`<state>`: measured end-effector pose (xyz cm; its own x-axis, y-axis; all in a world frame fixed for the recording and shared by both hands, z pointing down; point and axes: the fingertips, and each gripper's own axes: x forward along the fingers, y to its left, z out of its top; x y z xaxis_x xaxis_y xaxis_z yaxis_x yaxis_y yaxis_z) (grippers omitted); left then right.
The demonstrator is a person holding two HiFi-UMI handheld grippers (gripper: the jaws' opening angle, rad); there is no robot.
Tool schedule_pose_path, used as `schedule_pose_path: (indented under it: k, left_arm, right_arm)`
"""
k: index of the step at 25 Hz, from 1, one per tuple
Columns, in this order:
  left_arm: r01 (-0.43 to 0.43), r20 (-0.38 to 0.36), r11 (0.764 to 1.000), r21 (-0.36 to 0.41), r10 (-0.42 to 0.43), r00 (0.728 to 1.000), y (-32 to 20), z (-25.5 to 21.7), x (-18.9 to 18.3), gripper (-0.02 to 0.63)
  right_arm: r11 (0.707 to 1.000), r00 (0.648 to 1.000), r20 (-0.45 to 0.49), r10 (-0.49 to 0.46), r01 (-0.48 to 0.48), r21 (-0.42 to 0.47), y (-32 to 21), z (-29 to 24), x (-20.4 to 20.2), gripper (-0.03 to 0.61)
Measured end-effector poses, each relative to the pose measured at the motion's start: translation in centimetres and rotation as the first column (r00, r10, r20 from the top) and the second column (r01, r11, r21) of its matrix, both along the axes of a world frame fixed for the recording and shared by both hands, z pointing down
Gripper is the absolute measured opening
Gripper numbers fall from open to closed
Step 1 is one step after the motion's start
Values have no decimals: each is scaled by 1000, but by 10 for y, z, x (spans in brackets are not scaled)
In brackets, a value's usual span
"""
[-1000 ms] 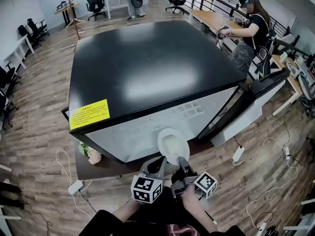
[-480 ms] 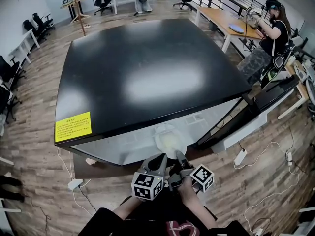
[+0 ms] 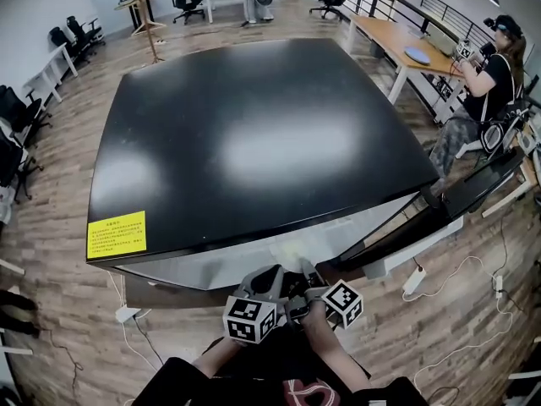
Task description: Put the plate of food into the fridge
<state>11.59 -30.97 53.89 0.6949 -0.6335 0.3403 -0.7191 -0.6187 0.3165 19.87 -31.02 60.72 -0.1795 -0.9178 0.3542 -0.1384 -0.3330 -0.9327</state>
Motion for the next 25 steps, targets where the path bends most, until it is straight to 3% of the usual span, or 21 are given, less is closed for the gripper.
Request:
schedule_pose_path:
  k: [17, 25]
  left_arm:
    - [80, 22, 997, 5, -80, 997, -20, -1, -10, 8]
    - [102, 33, 995, 8, -102, 994, -26, -1, -15, 8]
  right_arm:
    - [999, 999, 27, 28, -27, -33, -34, 1, -4, 44]
    - [998, 999, -2, 39, -39, -57, -42, 5, -4, 44]
